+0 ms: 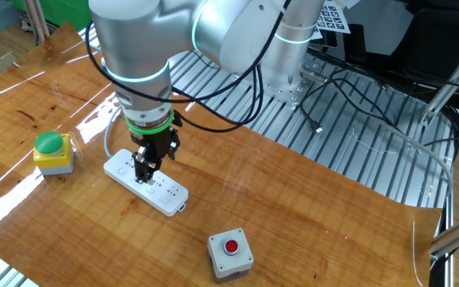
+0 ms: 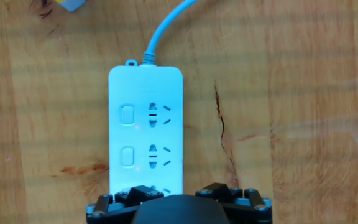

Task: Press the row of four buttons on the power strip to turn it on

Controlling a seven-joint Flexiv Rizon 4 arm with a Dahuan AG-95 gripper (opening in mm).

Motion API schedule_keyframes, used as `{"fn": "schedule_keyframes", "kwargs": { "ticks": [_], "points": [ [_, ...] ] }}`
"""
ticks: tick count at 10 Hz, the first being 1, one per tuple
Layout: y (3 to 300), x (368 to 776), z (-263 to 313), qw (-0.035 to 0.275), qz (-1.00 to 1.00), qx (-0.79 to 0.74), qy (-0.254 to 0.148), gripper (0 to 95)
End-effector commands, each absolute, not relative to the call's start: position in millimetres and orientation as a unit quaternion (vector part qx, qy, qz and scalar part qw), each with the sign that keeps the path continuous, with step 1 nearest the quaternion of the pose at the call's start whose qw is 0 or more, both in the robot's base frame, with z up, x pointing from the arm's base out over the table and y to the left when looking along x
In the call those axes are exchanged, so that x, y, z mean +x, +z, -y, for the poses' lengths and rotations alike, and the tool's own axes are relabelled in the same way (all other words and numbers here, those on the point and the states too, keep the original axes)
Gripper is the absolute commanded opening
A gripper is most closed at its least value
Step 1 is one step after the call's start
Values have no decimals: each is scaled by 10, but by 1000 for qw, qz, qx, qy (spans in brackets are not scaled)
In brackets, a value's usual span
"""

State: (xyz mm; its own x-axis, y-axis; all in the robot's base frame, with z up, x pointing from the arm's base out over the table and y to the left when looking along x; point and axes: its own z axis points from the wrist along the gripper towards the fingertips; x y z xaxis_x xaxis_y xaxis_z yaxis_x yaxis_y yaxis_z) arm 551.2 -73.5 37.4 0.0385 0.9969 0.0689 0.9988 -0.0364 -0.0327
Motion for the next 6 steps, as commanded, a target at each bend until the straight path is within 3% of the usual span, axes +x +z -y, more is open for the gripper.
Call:
{"fn": "schedule_keyframes", "kwargs": {
  "ticks": [1,3,4,6],
  "points": [
    [386,5522,717,34,691,-722,-14,760],
    [383,5533,704,33,691,-722,-14,760],
    [376,5538,702,33,692,-721,-14,950],
    [356,5550,696,31,692,-721,-14,950]
  ]
}}
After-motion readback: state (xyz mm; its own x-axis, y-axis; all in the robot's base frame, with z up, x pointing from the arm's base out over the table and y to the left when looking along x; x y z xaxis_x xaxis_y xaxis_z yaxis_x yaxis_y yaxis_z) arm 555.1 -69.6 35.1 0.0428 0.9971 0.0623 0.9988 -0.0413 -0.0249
